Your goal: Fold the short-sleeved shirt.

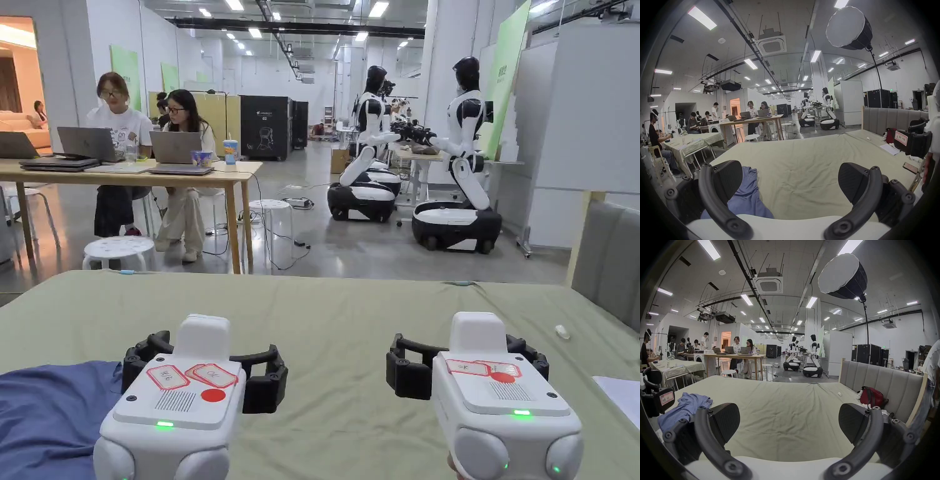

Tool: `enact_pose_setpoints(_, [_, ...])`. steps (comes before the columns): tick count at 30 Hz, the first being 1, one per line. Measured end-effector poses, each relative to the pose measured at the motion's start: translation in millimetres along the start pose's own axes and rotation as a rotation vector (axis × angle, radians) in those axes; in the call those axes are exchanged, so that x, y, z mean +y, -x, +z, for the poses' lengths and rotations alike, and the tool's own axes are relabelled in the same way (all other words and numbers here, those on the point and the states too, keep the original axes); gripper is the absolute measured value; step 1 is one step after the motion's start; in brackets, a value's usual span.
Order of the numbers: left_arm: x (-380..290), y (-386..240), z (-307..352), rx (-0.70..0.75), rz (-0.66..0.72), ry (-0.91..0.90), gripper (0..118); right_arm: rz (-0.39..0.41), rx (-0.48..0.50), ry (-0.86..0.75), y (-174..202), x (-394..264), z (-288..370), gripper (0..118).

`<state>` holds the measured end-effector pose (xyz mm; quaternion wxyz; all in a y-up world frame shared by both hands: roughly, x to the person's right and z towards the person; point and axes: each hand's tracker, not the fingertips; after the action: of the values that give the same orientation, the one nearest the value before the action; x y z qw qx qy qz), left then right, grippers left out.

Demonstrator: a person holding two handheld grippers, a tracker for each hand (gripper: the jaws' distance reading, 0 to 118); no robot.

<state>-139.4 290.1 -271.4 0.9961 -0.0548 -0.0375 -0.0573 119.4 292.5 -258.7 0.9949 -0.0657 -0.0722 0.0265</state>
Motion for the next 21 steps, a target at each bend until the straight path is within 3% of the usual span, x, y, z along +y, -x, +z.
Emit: enact_pose_setpoints(21, [5.0,-0.3,-2.5,-0.002,0.010,-0.002,118,0.022,-0.022,-0.004,-4.9,3.1,-3.3,118])
